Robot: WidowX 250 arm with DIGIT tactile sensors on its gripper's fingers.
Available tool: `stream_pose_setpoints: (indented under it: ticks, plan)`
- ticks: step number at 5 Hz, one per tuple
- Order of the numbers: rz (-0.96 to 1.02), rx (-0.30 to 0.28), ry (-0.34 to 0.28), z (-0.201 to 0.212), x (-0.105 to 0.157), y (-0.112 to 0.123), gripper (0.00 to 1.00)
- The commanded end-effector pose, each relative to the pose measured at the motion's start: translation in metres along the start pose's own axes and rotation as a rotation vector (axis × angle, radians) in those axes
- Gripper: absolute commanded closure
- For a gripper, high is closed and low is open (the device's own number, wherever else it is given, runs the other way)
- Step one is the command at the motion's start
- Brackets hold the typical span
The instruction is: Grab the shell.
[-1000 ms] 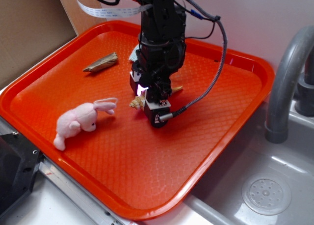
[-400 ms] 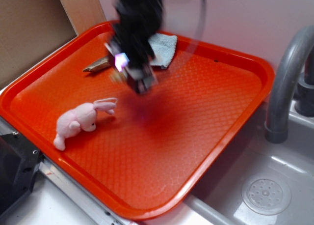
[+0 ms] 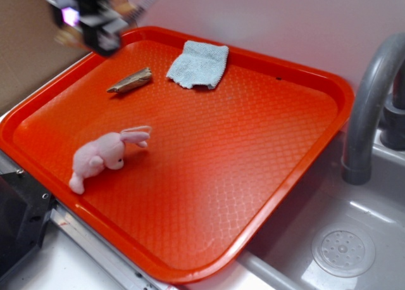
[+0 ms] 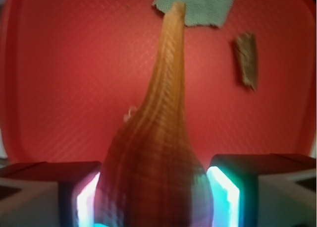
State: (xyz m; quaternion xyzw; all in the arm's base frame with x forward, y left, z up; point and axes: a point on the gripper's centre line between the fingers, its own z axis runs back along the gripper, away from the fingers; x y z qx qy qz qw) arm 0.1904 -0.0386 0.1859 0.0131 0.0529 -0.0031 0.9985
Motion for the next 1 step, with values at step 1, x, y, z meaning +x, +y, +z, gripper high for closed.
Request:
stream_pose_setpoints:
  ticks: [1]
  plan:
    - [-0.023,-0.083,-0.054,0.0181,-0.0141,0.0069,1.0]
